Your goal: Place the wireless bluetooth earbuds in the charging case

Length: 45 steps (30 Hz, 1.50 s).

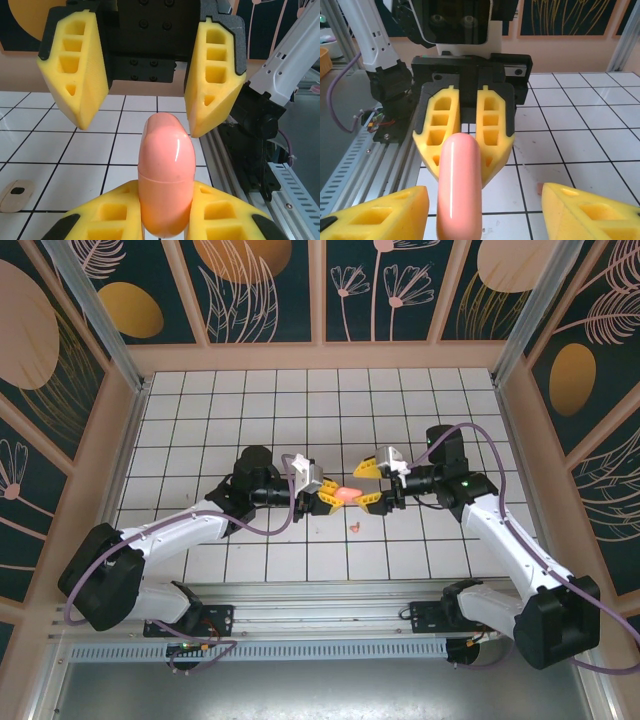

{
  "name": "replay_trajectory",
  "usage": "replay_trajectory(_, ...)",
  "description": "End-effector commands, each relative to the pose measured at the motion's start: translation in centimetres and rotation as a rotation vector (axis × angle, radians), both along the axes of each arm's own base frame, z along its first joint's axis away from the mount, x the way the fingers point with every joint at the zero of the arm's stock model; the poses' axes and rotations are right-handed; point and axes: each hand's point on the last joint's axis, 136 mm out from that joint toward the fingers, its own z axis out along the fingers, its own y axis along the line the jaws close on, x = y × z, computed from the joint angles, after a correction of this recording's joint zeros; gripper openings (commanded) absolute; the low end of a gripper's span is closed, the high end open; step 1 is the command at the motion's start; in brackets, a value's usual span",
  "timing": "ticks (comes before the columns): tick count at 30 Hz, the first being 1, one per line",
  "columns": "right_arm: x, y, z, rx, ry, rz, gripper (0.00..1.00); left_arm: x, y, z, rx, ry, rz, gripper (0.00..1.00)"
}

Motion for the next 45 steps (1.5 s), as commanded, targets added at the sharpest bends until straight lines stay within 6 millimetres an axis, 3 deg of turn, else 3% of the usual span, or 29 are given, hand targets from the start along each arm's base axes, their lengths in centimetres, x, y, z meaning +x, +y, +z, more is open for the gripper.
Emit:
replay_trajectory(1,1.0,0.3,1.5,0.017,-0.064,-0.03,0.61,-0.5,-0.4,2.0,-0.043,-0.041,-0.043,0.07)
replay_trajectory(20,3.2,-0.4,1.8,0.022,-0.091,-0.145,0.59,-0.8,-0.2,1.9,-0.036,-0.055,-0.042,0.07)
replay_trajectory(45,4.2,-1.1,1.7,0.01,-0.085,-0.228,0.58,-1.0,0.0,2.3,-0.062,-0.068,-0.03,0.07)
